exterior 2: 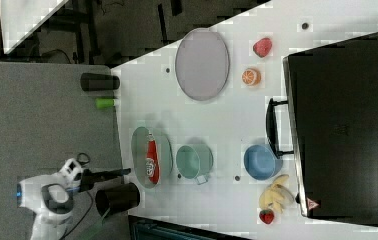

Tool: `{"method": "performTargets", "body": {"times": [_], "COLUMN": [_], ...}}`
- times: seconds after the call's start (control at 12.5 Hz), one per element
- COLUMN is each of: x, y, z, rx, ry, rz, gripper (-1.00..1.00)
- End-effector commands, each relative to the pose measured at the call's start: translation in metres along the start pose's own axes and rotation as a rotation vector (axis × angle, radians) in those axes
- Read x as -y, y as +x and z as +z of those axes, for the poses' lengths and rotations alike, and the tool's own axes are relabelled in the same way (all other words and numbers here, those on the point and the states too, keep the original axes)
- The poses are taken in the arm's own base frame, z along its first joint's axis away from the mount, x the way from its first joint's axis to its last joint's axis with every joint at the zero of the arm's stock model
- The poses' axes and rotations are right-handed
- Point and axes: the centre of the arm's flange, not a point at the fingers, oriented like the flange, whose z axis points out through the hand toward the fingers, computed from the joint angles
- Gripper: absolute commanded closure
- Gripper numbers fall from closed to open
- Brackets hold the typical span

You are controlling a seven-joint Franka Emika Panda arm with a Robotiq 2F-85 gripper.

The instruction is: Pick ketchup from strainer and place it on the table

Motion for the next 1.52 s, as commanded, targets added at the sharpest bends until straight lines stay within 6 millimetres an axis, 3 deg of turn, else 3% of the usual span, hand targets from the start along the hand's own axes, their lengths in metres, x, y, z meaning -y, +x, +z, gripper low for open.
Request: {"method": "performTargets", "body": {"times": [0.08,0.56,0.96,1.04,1.28,1.52], "x": [-0.014,-0.013,-0.018,-0.018,-0.012,-0.008], "y": [0.001,-0.003,0.002,0.004,0.008,0.01], "z": [0.038,0.104,0.135,0.14,0.148,0.13], "rx": [0.026,0.078,0.069,0.072,0.069,0.037], "ry": [0.03,0.084,0.063,0.059,0.066,0.067], "rz": [0.104,0.142,0.146,0.147,0.152,0.14], "gripper": [-1.0,-1.0,-1.0,-0.91,-0.23,-0.22]}}
